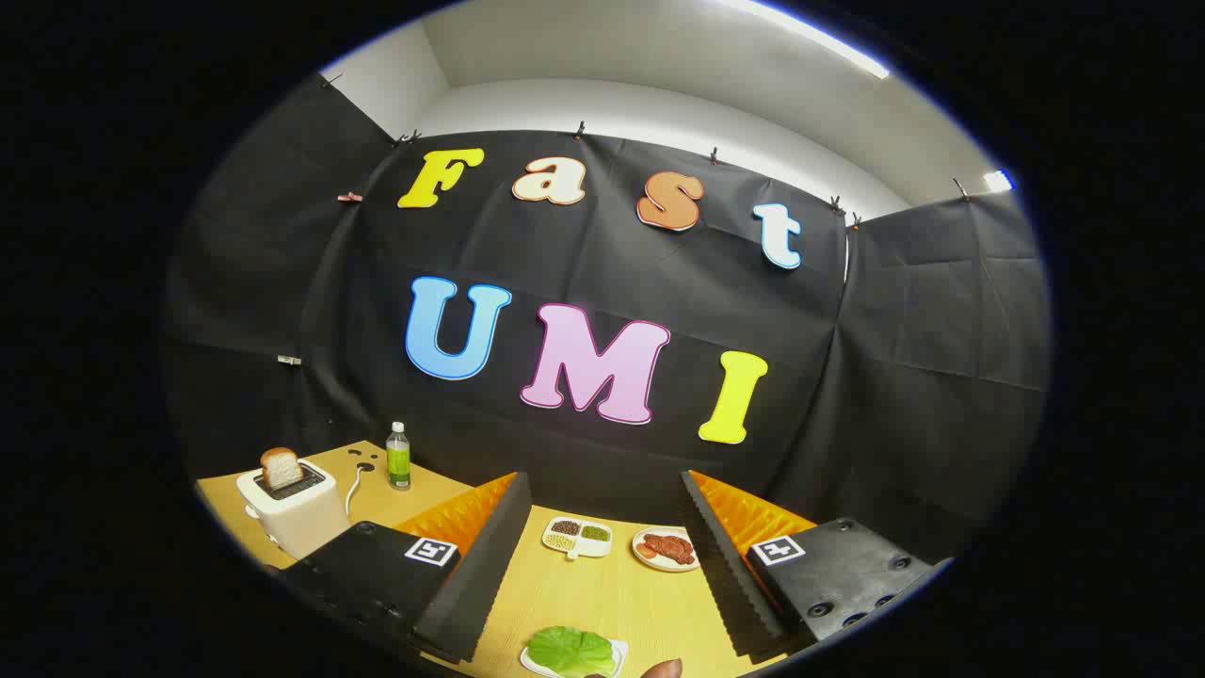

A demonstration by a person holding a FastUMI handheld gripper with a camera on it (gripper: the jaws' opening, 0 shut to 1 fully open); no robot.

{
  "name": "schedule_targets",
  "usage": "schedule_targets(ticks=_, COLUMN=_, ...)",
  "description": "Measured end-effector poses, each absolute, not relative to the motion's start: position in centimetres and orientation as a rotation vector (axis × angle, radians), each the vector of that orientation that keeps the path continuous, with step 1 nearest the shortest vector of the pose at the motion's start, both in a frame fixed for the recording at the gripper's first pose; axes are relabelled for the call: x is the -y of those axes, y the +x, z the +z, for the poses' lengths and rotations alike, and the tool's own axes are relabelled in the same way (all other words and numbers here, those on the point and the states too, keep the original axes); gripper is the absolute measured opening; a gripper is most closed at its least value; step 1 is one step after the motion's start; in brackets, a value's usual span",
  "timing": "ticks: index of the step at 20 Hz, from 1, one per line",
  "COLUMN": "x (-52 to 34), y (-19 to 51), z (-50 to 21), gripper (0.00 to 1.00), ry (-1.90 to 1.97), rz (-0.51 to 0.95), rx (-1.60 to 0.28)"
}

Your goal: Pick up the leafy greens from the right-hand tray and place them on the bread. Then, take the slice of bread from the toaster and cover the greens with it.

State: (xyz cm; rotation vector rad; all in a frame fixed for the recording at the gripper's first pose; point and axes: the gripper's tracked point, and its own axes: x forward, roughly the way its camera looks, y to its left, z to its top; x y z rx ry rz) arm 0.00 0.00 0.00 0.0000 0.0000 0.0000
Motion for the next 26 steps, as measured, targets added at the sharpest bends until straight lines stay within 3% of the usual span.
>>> schedule_targets(ticks=26, x=-0.2, y=-0.7, z=-3.0, gripper=0.97, ry=-0.023, rz=0.009, rx=-0.078)
